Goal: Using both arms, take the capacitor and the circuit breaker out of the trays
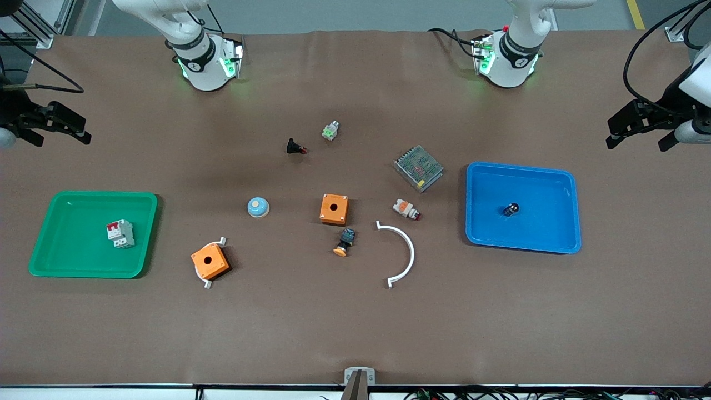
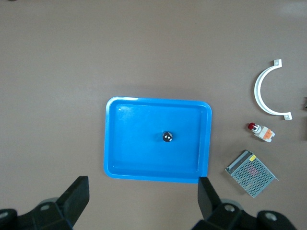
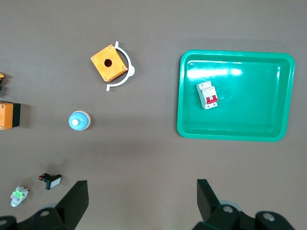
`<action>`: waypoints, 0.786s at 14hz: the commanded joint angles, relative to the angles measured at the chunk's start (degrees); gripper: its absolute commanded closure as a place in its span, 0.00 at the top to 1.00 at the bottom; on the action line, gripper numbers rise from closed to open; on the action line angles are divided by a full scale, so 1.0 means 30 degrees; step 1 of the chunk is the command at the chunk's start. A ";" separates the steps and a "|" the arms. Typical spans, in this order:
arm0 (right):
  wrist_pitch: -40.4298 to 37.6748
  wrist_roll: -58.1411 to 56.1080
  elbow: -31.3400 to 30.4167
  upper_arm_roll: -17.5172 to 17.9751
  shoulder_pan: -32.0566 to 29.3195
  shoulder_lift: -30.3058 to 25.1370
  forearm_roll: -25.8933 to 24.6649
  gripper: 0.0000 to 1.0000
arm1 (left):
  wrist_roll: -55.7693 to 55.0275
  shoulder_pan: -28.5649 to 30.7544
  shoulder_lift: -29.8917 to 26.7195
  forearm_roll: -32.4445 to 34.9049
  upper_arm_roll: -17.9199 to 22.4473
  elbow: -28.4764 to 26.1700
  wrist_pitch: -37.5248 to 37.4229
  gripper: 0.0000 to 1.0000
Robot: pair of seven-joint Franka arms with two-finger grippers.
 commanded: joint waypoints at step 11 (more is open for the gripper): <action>0.2544 -0.0899 -0.0266 0.0080 -0.0744 0.4230 -0.1150 1.00 | 0.0750 -0.0440 0.4825 0.0019 -0.1195 -0.0617 0.0413 1.00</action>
